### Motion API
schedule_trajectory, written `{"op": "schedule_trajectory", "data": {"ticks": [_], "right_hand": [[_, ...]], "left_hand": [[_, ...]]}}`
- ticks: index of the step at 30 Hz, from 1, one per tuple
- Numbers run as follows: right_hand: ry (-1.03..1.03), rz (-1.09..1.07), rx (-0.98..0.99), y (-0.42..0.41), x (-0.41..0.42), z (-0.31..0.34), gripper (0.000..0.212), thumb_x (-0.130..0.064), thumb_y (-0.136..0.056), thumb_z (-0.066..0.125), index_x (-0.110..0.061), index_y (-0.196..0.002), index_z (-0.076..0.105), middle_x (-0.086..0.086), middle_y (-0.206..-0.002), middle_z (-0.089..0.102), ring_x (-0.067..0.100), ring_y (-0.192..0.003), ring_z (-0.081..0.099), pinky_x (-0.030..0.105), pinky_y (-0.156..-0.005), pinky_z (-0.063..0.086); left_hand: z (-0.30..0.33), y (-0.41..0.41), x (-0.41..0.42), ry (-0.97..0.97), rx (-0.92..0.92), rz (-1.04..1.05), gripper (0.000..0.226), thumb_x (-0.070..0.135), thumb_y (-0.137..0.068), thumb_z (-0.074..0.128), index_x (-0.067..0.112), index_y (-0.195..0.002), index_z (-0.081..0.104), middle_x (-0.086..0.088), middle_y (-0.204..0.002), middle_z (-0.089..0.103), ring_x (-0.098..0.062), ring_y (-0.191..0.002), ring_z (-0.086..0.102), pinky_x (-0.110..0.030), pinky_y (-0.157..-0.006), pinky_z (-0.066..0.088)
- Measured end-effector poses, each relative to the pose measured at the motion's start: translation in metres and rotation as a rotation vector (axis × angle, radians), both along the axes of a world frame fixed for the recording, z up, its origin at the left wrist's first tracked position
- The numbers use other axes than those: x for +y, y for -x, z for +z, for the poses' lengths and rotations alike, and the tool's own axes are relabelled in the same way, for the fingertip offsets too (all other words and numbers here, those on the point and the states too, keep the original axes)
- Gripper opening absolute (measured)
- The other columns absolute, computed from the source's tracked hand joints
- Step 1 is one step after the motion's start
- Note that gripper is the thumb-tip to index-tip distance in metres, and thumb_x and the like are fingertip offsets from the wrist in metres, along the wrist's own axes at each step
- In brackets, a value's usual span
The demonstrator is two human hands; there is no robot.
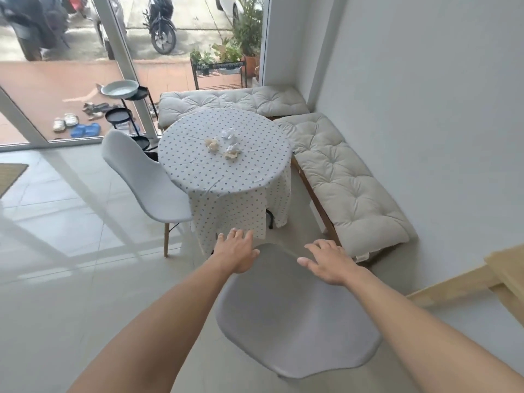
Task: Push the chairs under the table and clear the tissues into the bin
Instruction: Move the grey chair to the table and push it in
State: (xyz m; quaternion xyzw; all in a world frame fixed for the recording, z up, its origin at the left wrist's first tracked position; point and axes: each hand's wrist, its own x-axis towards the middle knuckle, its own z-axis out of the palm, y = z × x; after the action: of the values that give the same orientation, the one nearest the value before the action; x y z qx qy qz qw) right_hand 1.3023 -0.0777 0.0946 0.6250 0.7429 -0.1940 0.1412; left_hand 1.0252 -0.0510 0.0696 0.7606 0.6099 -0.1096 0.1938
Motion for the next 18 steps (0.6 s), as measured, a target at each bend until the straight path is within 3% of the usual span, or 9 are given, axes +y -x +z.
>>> {"op": "schedule_trajectory", "data": {"ticks": [11, 18], "right_hand": [[0.032, 0.364, -0.003, -0.096, 0.002, -0.037, 0.066, -0.067, -0.101, 0.033, -0.023, -0.15, 0.042, 0.01, -0.157, 0.039, 0.031, -0.147, 0.029, 0.051, -0.116, 0.031], [0.096, 0.497, -0.005, -0.149, -0.026, -0.056, 0.066, -0.067, -0.101, 0.033, -0.023, -0.15, 0.041, 0.01, -0.157, 0.04, 0.032, -0.146, 0.031, 0.051, -0.116, 0.03]], "left_hand": [[-0.036, -0.112, -0.092, 0.067, -0.032, 0.364, 0.068, 0.052, -0.108, 0.034, 0.011, -0.161, 0.024, -0.016, -0.168, 0.028, -0.034, -0.16, 0.015, -0.061, -0.126, 0.017], [-0.053, -0.19, -0.152, 0.134, -0.011, 0.441, 0.069, 0.052, -0.108, 0.034, 0.012, -0.162, 0.022, -0.017, -0.168, 0.028, -0.035, -0.159, 0.016, -0.061, -0.125, 0.017]]}}
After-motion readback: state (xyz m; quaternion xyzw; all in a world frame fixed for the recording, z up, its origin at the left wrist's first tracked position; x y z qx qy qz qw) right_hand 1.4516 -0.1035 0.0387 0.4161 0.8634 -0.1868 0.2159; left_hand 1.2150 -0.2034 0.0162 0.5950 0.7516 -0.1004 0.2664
